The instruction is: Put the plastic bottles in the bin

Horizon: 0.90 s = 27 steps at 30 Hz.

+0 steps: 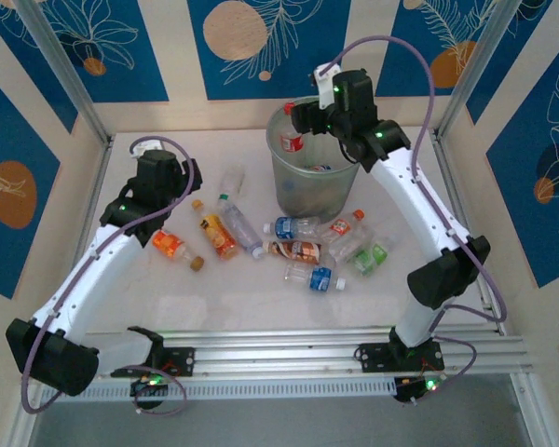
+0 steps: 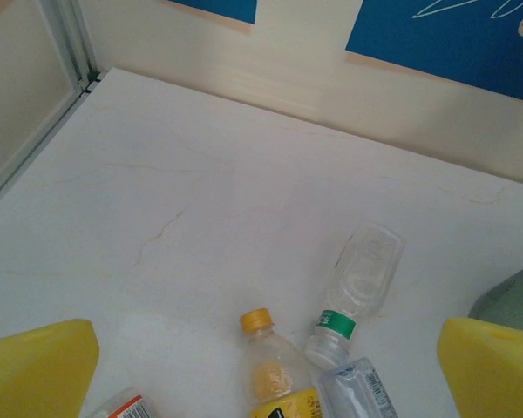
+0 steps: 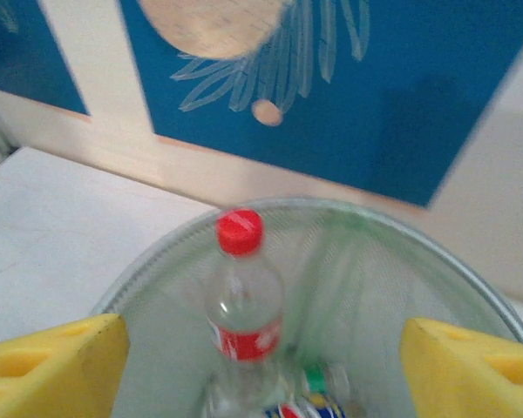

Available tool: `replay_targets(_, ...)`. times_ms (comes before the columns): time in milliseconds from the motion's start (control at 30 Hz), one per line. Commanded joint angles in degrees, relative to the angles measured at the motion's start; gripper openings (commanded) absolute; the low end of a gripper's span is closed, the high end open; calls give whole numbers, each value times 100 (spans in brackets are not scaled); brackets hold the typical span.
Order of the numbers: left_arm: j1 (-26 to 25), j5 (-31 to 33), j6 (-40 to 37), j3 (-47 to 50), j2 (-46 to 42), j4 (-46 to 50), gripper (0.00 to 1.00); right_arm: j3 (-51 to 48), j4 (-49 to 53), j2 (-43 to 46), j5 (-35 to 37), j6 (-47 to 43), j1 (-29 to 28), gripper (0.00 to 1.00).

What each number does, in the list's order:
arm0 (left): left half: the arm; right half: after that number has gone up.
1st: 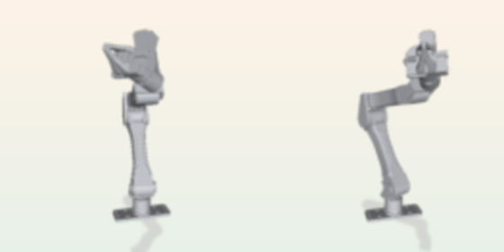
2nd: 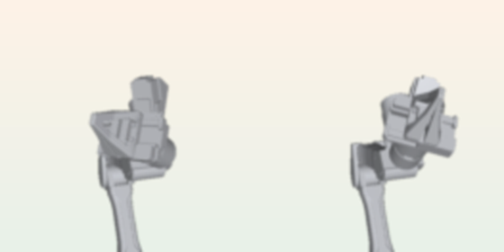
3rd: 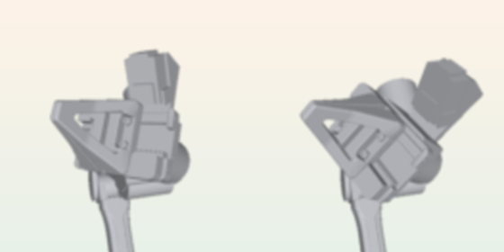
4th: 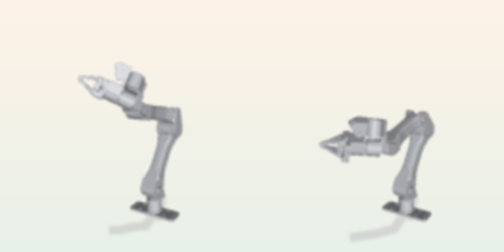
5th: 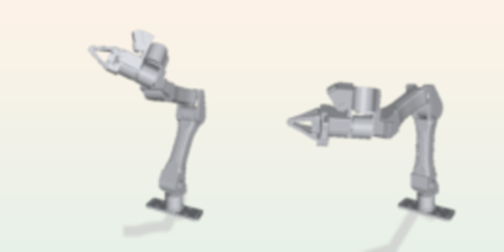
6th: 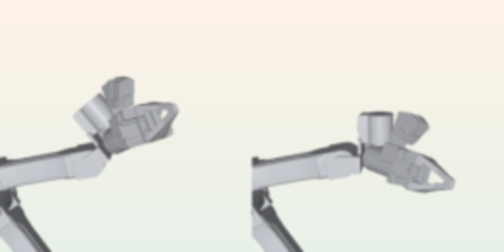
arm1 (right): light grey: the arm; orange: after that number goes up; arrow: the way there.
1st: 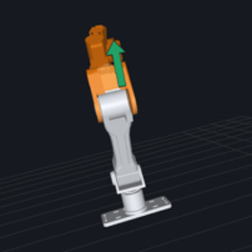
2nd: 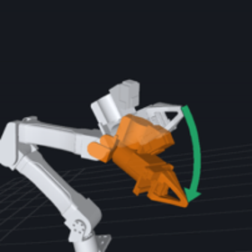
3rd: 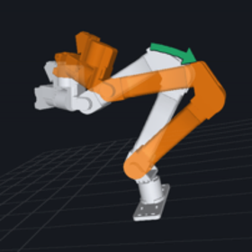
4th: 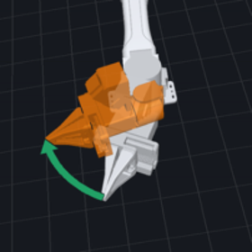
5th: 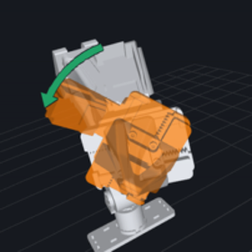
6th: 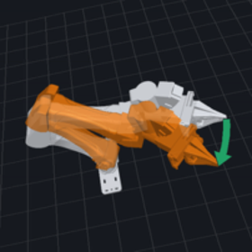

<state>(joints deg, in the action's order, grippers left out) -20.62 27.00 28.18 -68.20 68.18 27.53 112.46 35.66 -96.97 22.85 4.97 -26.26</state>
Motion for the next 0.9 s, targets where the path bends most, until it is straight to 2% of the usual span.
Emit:
replay_targets(0, 76, -87, 17, -168, -144, 38, 99, -51, 1755, 568, 1100, 1309, -47, 80)
replay_targets(100, 69, -109, 25, -150, -152, 62, 99, -858, 2399, 1312, 1437, 2248, -41, 80)
replay_targets(200, 71, -128, 37, -97, -152, 55, 99, -1932, 2766, 2190, 1428, 3092, 22, 79)
replay_targets(333, 73, -165, 51, -18, -180, -18, 99, -3269, 3148, 3128, 932, 3868, 314, 79)
replay_targets(467, 74, -190, 73, 158, -300, -165, 100, -4393, 3163, 3734, 260, 4218, 772, 79)
replay_targets(633, 76, -223, 73, 242, -337, -193, 100, -5444, 2731, 4019, -320, 4383, 1421, 77)
replay_targets(867, 73, -222, 47, 221, -250, -177, 99, -6574, 1490, 3682, -1533, 4337, 2276, 75)
